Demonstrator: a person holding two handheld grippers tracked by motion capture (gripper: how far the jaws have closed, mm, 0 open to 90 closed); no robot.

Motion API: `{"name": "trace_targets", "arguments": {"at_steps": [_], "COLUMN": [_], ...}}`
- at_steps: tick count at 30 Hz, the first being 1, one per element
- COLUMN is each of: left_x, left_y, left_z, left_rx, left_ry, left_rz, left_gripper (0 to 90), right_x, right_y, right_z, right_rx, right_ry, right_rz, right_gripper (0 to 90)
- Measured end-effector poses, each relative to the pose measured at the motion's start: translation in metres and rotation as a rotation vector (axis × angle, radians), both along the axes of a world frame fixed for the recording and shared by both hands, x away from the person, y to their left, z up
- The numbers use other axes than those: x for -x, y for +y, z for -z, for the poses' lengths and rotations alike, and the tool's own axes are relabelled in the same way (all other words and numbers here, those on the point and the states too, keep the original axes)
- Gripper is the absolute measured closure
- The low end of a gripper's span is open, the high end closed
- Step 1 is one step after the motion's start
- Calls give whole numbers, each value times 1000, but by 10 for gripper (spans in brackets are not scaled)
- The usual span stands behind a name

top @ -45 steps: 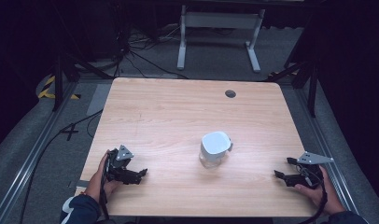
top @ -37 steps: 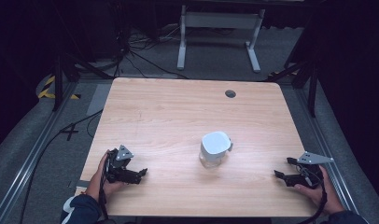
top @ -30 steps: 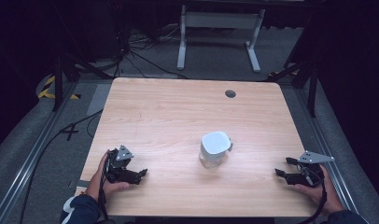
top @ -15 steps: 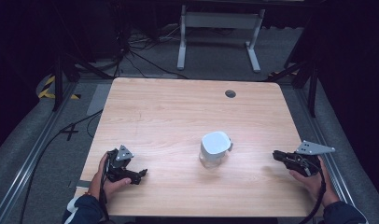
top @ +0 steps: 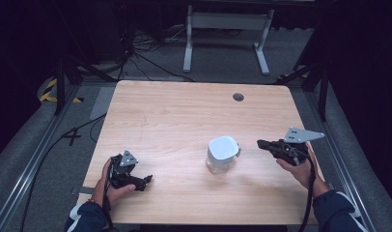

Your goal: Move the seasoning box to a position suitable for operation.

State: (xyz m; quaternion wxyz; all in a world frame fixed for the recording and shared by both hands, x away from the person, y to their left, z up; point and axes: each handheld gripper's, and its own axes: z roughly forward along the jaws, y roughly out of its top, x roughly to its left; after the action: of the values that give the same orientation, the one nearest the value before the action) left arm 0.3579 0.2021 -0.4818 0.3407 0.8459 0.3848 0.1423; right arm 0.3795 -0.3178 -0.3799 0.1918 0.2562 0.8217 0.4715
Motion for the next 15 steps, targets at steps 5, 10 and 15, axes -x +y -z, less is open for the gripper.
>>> {"name": "trace_targets", "arguments": {"at_steps": [5,10,15], "left_x": [0,0,0], "left_y": [0,0,0], "left_z": [0,0,0], "left_rx": [-1,-1,-1], "left_ry": [0,-1,0], "left_rz": [2,3,2], "left_gripper": [4,4,4], "right_x": [-6,-8,-10], "right_y": [29,46,61], "right_z": [-7,-16,-15], "right_rx": [8,-26,-3], "right_ry": [-15,-33,-26], "right_rz": [-53,-91,-114], "right_gripper": [896,897,897]}}
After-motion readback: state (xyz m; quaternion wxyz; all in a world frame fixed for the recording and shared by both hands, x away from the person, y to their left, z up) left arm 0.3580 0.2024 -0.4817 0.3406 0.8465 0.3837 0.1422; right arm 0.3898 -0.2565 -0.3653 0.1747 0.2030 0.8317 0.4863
